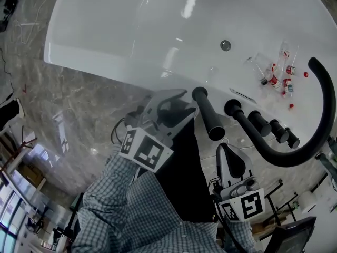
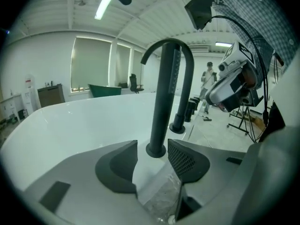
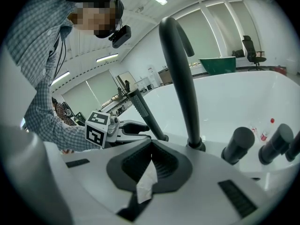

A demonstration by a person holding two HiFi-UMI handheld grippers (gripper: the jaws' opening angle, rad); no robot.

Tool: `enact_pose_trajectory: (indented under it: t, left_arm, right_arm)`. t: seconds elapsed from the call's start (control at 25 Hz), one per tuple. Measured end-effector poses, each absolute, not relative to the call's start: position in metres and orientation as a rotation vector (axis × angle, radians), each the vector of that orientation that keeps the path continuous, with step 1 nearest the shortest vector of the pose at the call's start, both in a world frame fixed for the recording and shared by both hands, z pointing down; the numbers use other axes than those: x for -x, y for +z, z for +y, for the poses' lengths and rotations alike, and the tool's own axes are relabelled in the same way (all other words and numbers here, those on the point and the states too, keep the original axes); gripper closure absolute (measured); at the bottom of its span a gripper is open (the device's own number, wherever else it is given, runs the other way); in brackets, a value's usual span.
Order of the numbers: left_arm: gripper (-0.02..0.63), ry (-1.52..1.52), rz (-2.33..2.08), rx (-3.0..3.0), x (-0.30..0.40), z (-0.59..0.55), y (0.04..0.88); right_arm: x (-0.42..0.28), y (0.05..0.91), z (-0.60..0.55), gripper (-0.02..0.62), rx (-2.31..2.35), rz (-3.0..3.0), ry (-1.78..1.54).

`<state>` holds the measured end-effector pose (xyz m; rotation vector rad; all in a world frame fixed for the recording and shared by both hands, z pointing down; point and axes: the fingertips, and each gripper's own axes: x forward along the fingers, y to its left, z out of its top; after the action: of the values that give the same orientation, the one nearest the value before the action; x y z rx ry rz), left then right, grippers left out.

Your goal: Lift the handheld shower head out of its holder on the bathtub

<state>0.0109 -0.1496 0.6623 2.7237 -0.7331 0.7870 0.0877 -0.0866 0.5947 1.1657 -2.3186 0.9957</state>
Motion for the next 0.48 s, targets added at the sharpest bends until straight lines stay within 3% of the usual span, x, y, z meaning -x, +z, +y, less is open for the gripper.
enact_pose_trajectory:
  t: [0.48]
  left_arm:
    - [0.419,0.813,-0.648,-2.798,-0.043,-0.156,0.675]
  right_arm:
    - [-0.098,0.604,-0.089,0.58,-1.18,-2.296,1.028]
